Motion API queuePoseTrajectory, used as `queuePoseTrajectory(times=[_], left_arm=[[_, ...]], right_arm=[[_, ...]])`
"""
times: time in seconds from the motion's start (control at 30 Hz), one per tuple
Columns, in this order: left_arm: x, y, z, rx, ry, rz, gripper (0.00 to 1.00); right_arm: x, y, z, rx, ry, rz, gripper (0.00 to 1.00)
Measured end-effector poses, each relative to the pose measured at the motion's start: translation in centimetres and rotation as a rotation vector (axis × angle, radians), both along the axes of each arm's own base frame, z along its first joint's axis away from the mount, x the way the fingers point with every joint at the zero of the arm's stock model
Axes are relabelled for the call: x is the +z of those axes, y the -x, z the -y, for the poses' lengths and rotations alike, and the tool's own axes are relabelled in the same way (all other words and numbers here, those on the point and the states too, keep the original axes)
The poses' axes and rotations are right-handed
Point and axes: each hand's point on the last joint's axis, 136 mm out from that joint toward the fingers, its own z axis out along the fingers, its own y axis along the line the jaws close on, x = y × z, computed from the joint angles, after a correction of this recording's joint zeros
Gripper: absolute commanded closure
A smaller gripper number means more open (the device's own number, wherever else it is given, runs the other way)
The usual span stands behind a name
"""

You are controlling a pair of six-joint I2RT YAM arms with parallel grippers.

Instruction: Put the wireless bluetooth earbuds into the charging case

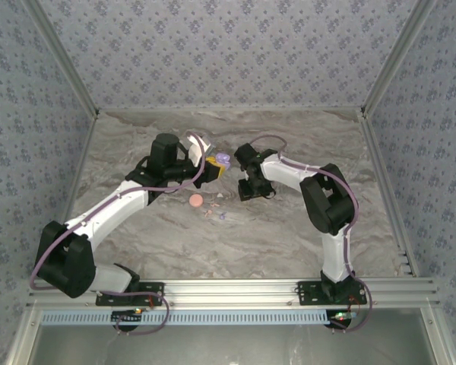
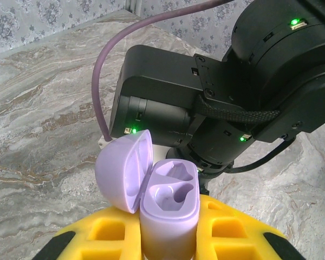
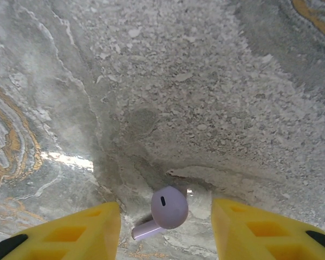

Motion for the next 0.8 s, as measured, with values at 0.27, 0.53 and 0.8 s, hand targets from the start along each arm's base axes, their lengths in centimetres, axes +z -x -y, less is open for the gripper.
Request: queuePoseTrajectory(times=[0.27, 0.53, 0.8], left_arm=[[0.0, 0.0, 0.0, 0.000, 0.000, -0.001, 0.87], [0.0, 0.0, 0.0, 0.000, 0.000, -0.001, 0.87], [0.0, 0.0, 0.0, 0.000, 0.000, -0.001, 0.87]], right_arm=[[-0.2, 0.1, 0.4, 0.022, 0.027, 0.010, 0.53], [-0.3, 0.4, 1.1, 0.039, 0.064, 0.020, 0.53], [-0.2, 0.6, 1.7, 0.041, 0.086, 0.022, 0.58]])
